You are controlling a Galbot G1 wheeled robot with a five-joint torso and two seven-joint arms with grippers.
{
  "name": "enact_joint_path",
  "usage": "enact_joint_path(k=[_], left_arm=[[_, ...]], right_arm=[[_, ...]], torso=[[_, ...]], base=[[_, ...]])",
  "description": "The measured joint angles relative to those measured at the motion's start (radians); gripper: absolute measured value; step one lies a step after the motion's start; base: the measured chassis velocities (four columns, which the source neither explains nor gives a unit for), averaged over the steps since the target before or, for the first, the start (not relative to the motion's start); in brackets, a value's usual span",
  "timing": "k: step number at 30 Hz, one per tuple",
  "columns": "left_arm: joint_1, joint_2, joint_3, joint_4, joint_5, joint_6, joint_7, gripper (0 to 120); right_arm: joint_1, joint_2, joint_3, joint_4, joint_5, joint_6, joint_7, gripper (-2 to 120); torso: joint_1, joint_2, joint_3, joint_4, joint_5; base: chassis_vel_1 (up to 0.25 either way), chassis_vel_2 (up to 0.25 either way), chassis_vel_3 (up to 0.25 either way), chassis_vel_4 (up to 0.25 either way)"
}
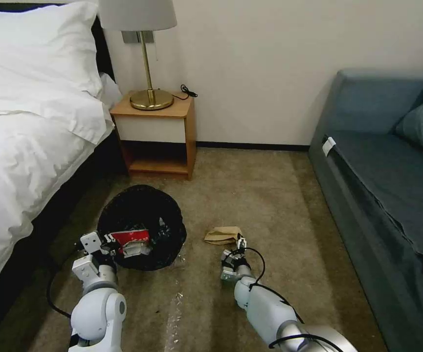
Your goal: Pick up the trash bin, then pick up the garbage on the floor and place it into the trash bin.
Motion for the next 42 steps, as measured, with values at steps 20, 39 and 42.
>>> enact_joint_path(k=[20, 39, 42], left_arm=[[0.014, -0.005, 0.001, -0.008, 0.021, -0.004, -0.001, 3], [0.009, -0.005, 0.022, 0.006, 0.025, -0.006, -0.003, 3], [0.009, -0.005, 0.022, 0.007, 0.025, -0.007, -0.003, 3]], right_arm=[[-0.005, -0.003, 0.000, -0.011, 0.011, 0.027, -0.038, 53], [-0.007, -0.004, 0.012, -0.012, 0.021, 0.032, -0.044, 0], [0.001, -0.004, 0.023, -0.001, 0.023, 0.039, -0.045, 0]], torso=[[0.000, 0.000, 0.000, 0.0002, 0.0001], [0.000, -0.001, 0.001, -0.0003, -0.0001], [0.000, -0.001, 0.001, -0.0003, 0.0000]], base=[[0.000, 0.000, 0.000, 0.000], [0.000, 0.000, 0.000, 0.000], [0.000, 0.000, 0.000, 0.000]])
